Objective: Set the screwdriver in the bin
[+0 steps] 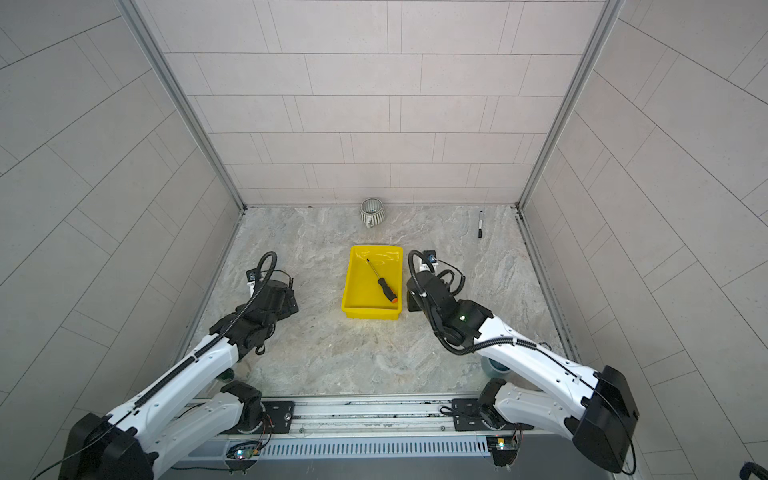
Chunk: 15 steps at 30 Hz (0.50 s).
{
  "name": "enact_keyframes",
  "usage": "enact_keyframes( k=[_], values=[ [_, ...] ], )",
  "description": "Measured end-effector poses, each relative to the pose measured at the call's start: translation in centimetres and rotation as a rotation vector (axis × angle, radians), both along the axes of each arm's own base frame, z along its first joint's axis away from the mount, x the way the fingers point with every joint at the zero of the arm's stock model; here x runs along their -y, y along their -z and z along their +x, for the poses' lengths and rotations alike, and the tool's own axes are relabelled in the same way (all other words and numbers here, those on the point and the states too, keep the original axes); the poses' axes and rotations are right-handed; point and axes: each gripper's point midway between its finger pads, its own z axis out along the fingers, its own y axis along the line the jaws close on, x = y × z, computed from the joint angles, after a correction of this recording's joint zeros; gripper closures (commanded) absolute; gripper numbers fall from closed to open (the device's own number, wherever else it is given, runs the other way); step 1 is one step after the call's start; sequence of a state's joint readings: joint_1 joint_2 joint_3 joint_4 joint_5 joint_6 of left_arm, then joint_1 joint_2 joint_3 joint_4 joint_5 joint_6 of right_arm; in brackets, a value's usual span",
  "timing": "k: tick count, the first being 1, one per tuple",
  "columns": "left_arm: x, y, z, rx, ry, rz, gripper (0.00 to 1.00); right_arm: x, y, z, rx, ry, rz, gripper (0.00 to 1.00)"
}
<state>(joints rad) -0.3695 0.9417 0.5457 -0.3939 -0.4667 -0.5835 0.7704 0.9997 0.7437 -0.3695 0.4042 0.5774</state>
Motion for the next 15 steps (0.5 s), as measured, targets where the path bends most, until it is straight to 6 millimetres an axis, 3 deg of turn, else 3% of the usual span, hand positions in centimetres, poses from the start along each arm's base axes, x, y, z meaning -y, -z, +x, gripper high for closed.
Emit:
enact_keyframes(
  k=[3,8,15],
  values=[
    [0.0,0.0,0.0,0.0,0.001,-0.002,0.0,2.4,0.5,-1.1,0.032,0.03,-0.044,0.44],
    [0.2,0.3,0.0,-0.01,0.006,-0.004,0.0,5.6,-2.9,-1.5,0.179,0.114,-0.081,0.24],
    [0.2,0.4,0.0,-0.018,0.01,-0.005,0.0,13.1,-6.5,0.8,0.301,0.391,-0.215,0.01]
  ],
)
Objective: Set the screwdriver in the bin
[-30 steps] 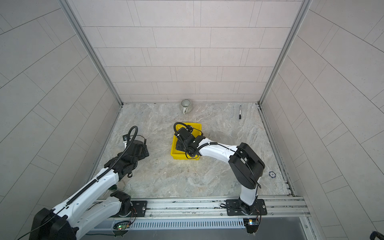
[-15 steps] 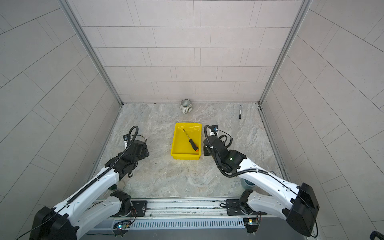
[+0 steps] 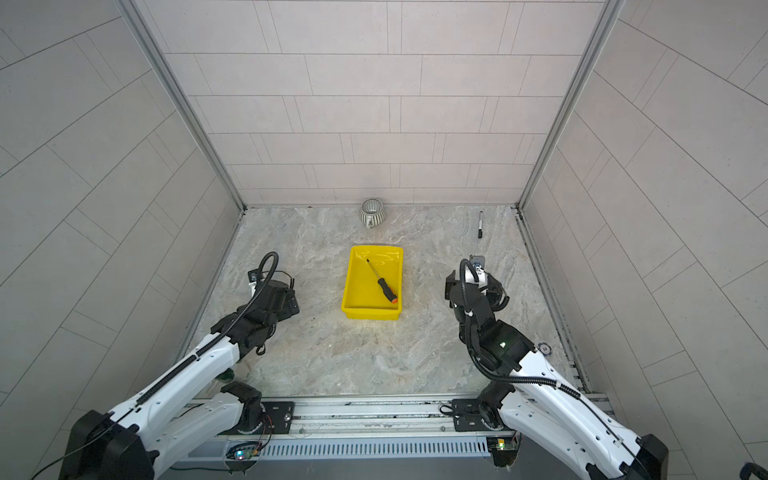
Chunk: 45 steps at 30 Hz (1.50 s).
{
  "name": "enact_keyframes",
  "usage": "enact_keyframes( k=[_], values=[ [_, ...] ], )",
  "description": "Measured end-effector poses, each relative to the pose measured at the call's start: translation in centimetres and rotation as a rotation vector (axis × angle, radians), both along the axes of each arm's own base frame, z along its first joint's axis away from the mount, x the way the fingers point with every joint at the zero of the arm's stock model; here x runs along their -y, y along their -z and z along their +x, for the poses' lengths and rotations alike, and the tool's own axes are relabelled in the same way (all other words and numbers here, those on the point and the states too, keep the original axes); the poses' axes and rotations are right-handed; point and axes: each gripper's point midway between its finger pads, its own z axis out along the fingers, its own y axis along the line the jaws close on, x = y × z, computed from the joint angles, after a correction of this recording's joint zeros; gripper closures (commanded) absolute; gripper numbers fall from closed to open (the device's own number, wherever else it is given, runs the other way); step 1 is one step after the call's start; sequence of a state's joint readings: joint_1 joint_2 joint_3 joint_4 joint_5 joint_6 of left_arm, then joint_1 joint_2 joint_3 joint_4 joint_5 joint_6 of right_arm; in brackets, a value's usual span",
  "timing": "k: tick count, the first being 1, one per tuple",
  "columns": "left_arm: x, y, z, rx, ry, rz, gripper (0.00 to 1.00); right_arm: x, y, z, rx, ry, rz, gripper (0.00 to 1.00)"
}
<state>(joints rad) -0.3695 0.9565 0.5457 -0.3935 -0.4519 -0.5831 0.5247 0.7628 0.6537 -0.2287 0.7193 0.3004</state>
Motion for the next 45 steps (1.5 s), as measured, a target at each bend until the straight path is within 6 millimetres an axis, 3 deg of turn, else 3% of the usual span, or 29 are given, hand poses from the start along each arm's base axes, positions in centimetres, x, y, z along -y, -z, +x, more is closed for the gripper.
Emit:
enact_keyframes(
  k=[4,7,12,16,30,37,45],
  values=[
    [0.2,0.0,0.0,-0.002,0.011,-0.004,0.0,3.9,0.5,2.9,0.015,0.146,-0.048,0.0],
    [0.3,0.0,0.1,-0.002,0.021,-0.006,0.0,5.7,3.8,5.0,-0.041,0.212,-0.089,0.0],
    [0.4,0.0,0.1,-0.003,0.024,-0.008,0.0,6.3,9.9,7.0,-0.189,0.222,-0.181,0.0],
    [0.4,0.0,0.1,-0.003,0.026,-0.009,0.0,6.1,12.2,8.0,-0.232,0.209,-0.223,0.0],
    [0.6,-0.1,0.4,0.008,0.03,-0.014,0.0,7.6,13.7,10.0,-0.188,0.218,-0.186,0.0],
    [0.7,-0.1,0.4,0.007,0.037,-0.016,0.0,8.4,14.8,9.1,-0.146,0.224,-0.15,0.0],
    [0.8,-0.1,0.5,0.008,0.041,-0.018,0.0,6.9,14.9,9.7,-0.083,0.121,-0.108,0.01]
  ],
)
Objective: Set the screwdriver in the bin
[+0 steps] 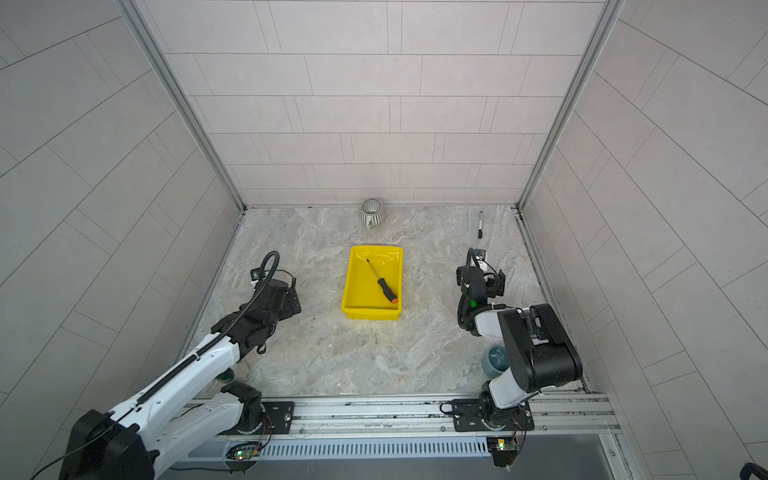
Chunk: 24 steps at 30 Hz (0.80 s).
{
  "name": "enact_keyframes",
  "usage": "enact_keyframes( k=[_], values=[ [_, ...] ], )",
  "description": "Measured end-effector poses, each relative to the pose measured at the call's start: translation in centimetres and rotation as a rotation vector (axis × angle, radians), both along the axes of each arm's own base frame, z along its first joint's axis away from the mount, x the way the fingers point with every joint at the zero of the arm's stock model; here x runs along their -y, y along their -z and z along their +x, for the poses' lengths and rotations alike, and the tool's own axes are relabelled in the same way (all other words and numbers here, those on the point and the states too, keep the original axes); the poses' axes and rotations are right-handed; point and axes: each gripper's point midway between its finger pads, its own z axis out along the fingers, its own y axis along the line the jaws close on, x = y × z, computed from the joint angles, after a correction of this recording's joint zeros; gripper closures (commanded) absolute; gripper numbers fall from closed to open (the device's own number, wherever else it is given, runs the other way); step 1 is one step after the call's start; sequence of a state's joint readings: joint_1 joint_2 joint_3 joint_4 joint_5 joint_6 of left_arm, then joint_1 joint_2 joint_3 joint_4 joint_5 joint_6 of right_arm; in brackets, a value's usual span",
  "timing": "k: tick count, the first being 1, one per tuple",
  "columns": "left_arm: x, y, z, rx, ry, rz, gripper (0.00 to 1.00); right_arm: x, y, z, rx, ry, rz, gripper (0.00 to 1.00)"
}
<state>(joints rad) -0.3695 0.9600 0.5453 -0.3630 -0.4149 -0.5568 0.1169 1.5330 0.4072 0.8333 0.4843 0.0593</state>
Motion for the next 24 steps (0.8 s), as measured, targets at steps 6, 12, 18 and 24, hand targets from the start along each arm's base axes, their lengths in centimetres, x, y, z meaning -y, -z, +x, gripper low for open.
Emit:
enact_keyframes(
  k=[6,12,18,24],
  values=[
    [0.1,0.0,0.0,-0.002,0.002,-0.002,0.0,-0.4,2.0,-0.8,-0.012,-0.034,0.002,0.01],
    [0.0,0.1,0.0,-0.005,-0.001,0.001,0.0,-0.5,1.0,-0.4,0.034,-0.042,-0.001,0.01],
    [0.0,0.6,0.3,-0.015,-0.005,0.013,0.0,-0.5,0.6,-0.3,0.053,-0.043,-0.002,0.01],
    [0.2,-1.6,2.5,0.064,-0.001,0.044,0.0,-0.5,0.5,-0.2,0.056,-0.042,-0.002,0.01]
  ],
)
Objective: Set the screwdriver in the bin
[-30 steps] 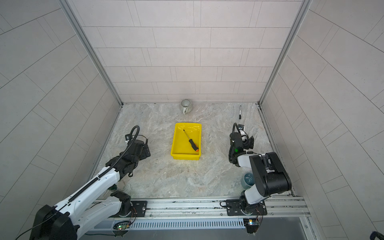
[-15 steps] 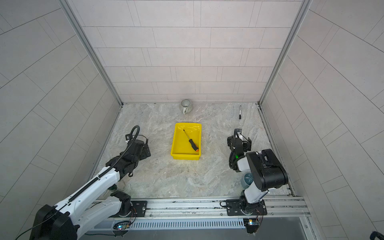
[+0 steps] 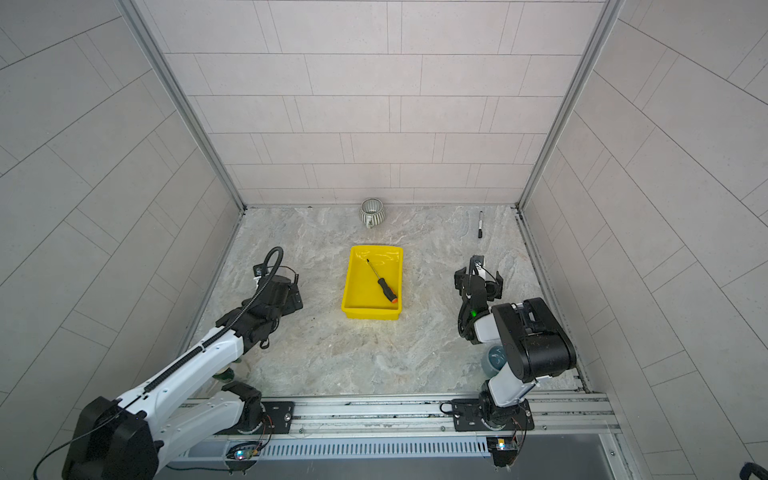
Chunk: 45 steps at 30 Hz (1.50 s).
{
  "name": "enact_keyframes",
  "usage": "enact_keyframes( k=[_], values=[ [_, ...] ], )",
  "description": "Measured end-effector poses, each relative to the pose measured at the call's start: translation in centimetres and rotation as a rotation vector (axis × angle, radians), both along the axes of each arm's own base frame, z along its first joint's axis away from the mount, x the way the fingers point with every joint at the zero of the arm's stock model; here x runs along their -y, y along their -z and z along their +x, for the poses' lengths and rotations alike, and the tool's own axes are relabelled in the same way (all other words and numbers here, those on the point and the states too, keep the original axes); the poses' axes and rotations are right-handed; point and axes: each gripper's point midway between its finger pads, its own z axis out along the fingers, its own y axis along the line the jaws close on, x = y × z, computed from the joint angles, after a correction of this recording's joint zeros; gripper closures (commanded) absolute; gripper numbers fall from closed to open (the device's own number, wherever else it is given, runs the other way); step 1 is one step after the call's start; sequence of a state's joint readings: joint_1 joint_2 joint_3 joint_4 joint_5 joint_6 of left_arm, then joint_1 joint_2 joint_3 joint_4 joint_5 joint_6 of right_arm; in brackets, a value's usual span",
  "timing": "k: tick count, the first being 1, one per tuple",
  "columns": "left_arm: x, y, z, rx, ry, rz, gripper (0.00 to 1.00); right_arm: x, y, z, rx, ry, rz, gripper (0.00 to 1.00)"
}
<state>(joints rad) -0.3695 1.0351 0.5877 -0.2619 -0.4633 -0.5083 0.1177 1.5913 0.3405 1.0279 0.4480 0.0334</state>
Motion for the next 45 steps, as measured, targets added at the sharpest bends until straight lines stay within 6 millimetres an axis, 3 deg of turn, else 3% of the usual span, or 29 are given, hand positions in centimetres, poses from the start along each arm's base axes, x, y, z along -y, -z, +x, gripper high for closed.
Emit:
enact_keyframes(
  k=[5,10,26,36,45],
  values=[
    [-0.6,-2.7,3.5,0.14,-0.005,0.145,0.0,0.0,0.0,0.0,0.0,0.0,0.0,0.01],
    [-0.9,-2.2,5.2,0.156,0.041,0.304,0.0,0.0,0.0,0.0,0.0,0.0,0.0,0.01],
    [-1.7,1.9,5.6,0.129,0.11,0.406,0.0,0.0,0.0,0.0,0.0,0.0,0.0,0.01],
    [-2.4,1.8,6.3,0.165,0.089,0.387,0.0,0.0,0.0,0.0,0.0,-0.001,0.0,0.01],
    [-4.4,2.5,7.3,0.177,0.082,0.286,0.0,0.0,0.0,0.0,0.0,-0.001,0.0,0.01]
  ],
)
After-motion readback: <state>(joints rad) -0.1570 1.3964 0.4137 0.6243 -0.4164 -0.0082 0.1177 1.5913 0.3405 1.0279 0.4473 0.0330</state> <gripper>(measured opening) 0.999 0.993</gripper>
